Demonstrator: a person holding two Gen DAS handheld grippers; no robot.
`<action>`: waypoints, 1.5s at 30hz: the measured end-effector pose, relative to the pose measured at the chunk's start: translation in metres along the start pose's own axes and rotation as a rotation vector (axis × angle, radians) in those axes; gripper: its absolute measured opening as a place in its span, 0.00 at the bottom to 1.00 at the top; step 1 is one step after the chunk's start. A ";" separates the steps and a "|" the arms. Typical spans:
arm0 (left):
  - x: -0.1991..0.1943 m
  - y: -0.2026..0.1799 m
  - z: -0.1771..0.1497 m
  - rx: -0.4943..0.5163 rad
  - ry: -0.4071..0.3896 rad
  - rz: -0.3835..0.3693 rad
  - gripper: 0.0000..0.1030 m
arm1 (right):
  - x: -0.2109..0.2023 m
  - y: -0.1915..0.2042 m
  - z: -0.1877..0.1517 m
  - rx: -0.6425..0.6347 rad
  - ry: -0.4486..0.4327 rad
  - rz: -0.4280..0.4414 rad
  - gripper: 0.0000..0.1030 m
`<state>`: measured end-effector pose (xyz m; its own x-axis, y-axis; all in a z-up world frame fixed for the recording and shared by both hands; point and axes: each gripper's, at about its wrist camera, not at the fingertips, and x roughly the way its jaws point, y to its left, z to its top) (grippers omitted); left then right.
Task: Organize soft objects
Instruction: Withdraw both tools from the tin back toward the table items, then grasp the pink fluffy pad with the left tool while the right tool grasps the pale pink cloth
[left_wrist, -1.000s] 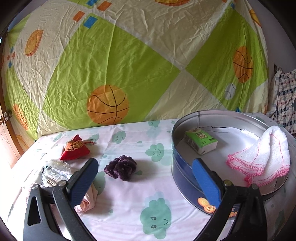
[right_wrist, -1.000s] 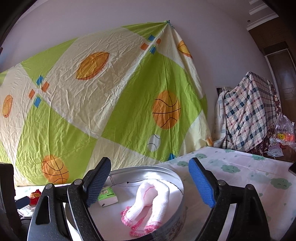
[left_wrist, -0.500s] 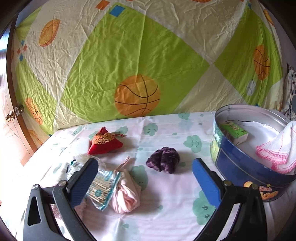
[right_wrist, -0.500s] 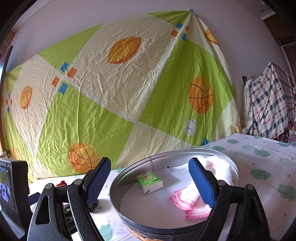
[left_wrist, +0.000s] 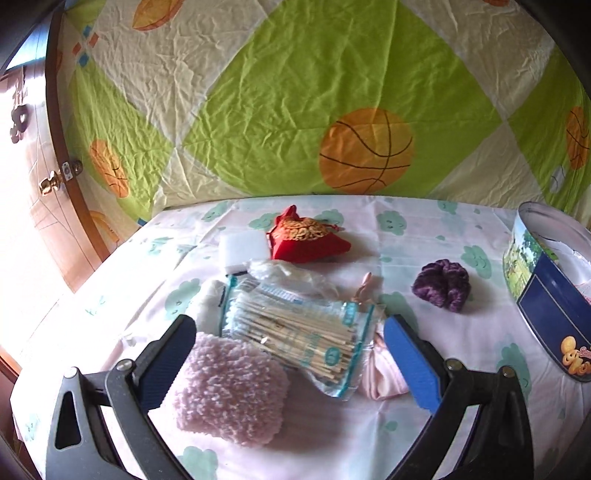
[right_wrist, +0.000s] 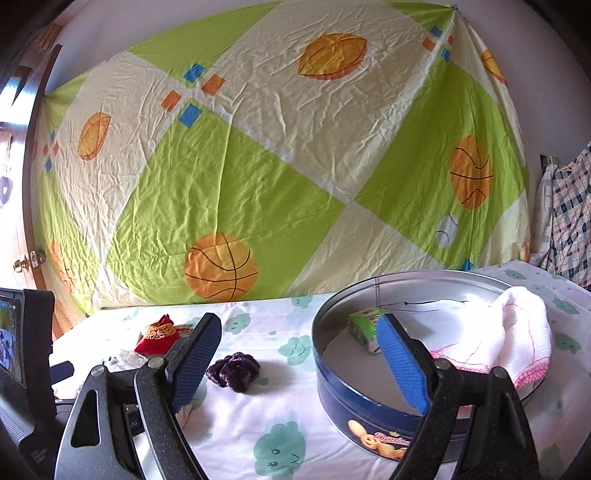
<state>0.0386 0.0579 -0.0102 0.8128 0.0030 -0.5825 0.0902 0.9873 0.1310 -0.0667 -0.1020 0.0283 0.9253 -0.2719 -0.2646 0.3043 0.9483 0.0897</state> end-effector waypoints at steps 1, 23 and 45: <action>0.001 0.006 -0.001 -0.015 0.007 0.007 1.00 | 0.002 0.005 -0.001 -0.009 0.011 0.005 0.85; 0.046 0.071 -0.026 -0.239 0.292 -0.030 0.82 | 0.037 0.053 -0.010 -0.113 0.194 0.081 0.85; 0.000 0.115 -0.010 -0.476 0.021 -0.205 0.28 | 0.096 0.118 -0.056 -0.398 0.624 0.349 0.54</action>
<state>0.0436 0.1734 -0.0030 0.7937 -0.1999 -0.5745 -0.0295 0.9307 -0.3645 0.0452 -0.0070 -0.0399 0.6201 0.0794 -0.7805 -0.1894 0.9806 -0.0507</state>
